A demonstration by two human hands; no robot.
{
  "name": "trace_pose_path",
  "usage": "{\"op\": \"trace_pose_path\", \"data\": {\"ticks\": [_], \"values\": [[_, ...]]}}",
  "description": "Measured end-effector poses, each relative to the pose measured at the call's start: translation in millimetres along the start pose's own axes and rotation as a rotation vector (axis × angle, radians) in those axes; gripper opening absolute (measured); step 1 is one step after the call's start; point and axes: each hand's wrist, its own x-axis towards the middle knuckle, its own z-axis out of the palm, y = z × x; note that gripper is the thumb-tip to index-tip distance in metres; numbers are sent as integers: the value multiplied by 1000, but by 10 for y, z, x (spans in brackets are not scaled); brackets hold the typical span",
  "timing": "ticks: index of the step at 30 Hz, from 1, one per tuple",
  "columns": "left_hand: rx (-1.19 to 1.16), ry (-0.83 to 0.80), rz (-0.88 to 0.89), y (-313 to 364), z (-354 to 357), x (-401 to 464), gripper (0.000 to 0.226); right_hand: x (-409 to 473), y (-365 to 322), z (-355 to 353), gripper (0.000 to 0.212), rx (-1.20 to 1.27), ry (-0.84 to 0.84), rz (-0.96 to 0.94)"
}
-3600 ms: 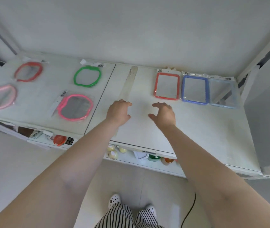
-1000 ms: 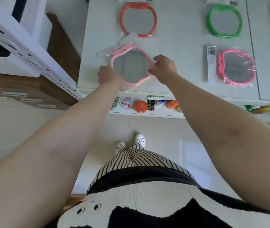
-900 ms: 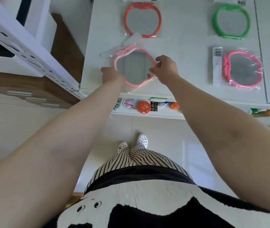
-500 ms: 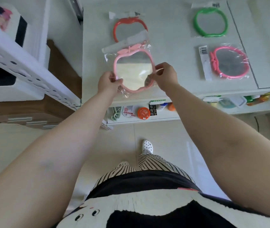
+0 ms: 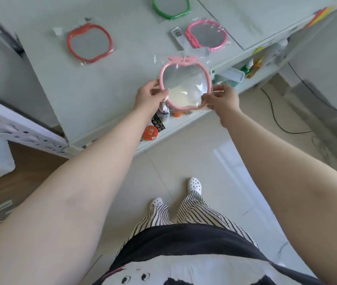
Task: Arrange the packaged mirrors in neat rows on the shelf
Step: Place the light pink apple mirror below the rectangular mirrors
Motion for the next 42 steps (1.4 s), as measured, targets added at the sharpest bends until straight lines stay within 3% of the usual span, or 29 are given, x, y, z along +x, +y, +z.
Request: {"op": "trace_pose_path", "data": {"ticks": [7,21,33,42], "values": [[42,-207,-39,82,1094,-81,35,99,397,-1029,34,47,178,78],[160,-161,-102,52,3670,299,30,1118,961,-3197,22,35,262,150],[138,-78,-105,450,4701,1140,37,2387,737,-3902,19,38,222,116],[151,-169,-31,1009,5710,2071,28,3470,384,-4680,20,62,306,115]]}}
